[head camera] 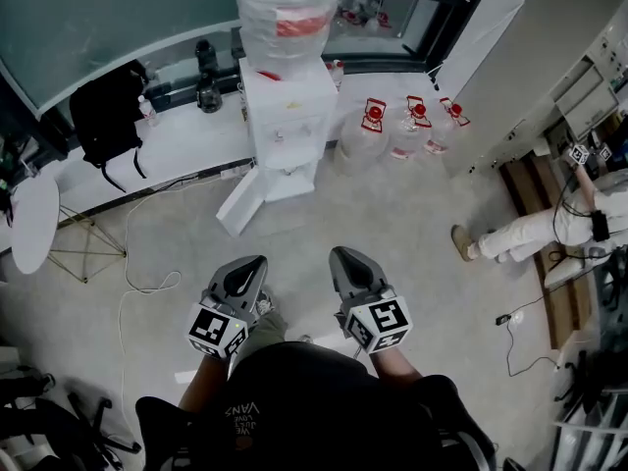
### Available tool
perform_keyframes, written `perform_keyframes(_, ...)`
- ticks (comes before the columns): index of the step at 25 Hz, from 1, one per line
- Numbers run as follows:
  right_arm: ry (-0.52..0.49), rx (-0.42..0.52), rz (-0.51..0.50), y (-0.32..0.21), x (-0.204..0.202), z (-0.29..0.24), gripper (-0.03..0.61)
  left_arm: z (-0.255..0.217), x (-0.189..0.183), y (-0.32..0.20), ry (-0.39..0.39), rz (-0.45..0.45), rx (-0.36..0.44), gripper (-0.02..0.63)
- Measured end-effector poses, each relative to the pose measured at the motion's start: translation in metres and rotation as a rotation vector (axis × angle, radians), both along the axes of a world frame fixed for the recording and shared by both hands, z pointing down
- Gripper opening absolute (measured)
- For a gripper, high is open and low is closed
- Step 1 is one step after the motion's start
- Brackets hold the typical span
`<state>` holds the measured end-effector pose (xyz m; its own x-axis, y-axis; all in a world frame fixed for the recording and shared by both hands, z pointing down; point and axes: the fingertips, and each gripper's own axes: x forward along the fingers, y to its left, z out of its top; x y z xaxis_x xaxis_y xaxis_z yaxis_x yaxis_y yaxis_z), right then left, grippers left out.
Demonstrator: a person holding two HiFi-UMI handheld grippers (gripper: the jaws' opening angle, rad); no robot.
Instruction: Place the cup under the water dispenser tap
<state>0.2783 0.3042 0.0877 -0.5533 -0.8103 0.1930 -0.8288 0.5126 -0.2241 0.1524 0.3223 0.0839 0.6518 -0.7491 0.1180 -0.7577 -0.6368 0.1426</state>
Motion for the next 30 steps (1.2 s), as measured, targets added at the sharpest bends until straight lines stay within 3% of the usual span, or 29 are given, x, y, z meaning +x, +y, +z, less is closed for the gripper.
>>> perform_keyframes(16, 0.019, 0.005, 0.170, -0.127, -0.070, -0.004, 0.046, 0.007, -0.069, -0.139, 0.012, 0.190, 0.006, 0.020)
perform_keyframes(22, 0.075, -0.025, 0.146, -0.156, -0.095, 0.010, 0.048, 0.014, -0.098, -0.155, 0.042, 0.162, -0.006, 0.020)
perform_keyframes(30, 0.135, -0.120, 0.024, -0.199, -0.110, 0.053, 0.049, 0.034, -0.123, -0.178, 0.056, 0.035, -0.024, 0.020)
